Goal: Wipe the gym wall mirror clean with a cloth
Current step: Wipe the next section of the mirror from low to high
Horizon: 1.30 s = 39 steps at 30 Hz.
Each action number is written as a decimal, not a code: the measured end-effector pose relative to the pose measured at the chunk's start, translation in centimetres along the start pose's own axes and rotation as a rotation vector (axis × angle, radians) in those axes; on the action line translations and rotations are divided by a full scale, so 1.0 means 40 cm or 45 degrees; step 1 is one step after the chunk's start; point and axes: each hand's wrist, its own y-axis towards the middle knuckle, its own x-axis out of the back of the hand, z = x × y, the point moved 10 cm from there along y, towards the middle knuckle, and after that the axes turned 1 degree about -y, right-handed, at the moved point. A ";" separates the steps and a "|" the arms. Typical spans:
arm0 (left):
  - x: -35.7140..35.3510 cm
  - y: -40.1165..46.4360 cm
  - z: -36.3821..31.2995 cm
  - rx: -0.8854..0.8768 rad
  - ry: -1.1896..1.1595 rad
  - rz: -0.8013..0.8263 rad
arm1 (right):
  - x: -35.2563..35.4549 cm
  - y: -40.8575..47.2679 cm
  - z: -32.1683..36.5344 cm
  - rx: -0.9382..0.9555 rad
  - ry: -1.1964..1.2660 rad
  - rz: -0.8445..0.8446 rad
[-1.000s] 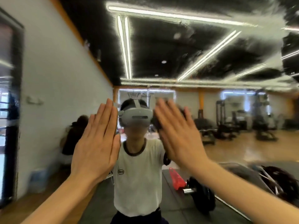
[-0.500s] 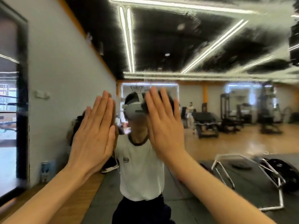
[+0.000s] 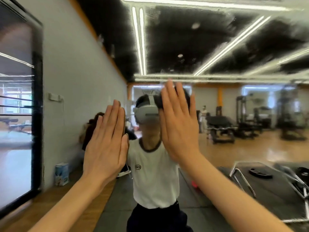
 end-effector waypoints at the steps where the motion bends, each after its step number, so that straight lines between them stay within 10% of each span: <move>1: 0.000 0.000 0.001 -0.003 0.006 -0.006 | 0.004 -0.093 0.022 0.076 0.001 0.053; 7: -0.002 0.003 -0.002 -0.003 0.020 0.006 | -0.002 -0.192 0.064 0.407 -0.102 0.206; 12: 0.003 0.004 -0.004 -0.016 0.020 -0.009 | -0.014 0.159 0.041 0.043 -0.015 -0.021; 20: 0.055 -0.041 0.054 -0.041 -0.030 0.001 | -0.013 -0.296 0.110 0.273 -0.060 0.216; 25: 0.051 -0.065 0.105 0.022 -0.018 -0.002 | -0.031 -0.009 0.172 -0.023 0.164 0.023; 31: 0.064 -0.068 0.109 0.022 -0.067 -0.071 | -0.062 0.126 0.194 0.346 0.000 0.073; 36: 0.058 -0.070 0.113 0.022 -0.026 -0.074 | 0.052 -0.003 -0.183 -0.321 -0.053 0.040; 39: 0.055 -0.069 0.113 0.018 -0.009 -0.044 | 0.036 0.028 -0.096 -0.399 -0.060 -0.028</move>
